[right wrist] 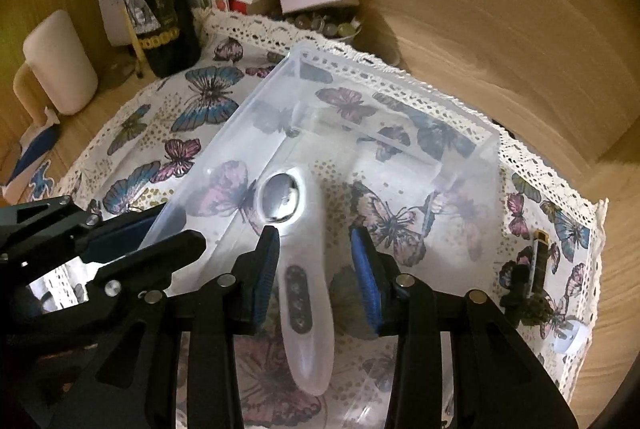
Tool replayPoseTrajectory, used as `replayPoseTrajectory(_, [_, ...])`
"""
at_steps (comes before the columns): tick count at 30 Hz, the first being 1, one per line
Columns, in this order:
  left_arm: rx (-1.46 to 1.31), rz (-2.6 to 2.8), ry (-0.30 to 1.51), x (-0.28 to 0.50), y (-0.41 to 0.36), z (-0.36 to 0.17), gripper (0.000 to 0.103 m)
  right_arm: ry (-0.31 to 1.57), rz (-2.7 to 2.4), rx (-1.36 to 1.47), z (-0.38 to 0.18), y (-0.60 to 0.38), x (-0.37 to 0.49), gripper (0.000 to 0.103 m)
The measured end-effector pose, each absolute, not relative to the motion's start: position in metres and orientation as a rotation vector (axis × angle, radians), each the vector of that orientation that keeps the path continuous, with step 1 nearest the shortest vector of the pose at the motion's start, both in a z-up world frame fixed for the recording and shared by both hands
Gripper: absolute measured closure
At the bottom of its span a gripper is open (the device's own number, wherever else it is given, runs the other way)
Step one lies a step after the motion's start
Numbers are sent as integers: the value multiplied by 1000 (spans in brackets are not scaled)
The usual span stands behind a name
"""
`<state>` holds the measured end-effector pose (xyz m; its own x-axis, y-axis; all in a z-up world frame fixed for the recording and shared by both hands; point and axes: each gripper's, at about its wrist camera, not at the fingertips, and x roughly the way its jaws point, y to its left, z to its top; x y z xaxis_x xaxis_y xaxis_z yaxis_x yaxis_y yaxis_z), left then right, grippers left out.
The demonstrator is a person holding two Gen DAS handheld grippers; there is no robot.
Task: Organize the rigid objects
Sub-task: 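Lift the white device with the right tool and lower it into the clear box, then move the right tool to the white plug adapter and grasp it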
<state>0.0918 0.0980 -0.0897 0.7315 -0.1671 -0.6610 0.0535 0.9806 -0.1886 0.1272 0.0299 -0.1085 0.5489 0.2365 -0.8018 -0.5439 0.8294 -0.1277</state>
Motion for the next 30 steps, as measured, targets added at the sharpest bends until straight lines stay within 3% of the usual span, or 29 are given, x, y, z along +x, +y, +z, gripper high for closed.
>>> replayPoseTrajectory(5, [-159,-122,742,92,99,-90,89,807,439,-335,-89,9,120,65])
replayPoseTrajectory(15, [-156,-123,746,91,100,-90,89,650,209,-173,-57,-83,95,34])
replayPoseTrajectory(30, [-159,-113,752,93,100,-90,89,753,-152,-61,-108,-196,116,35])
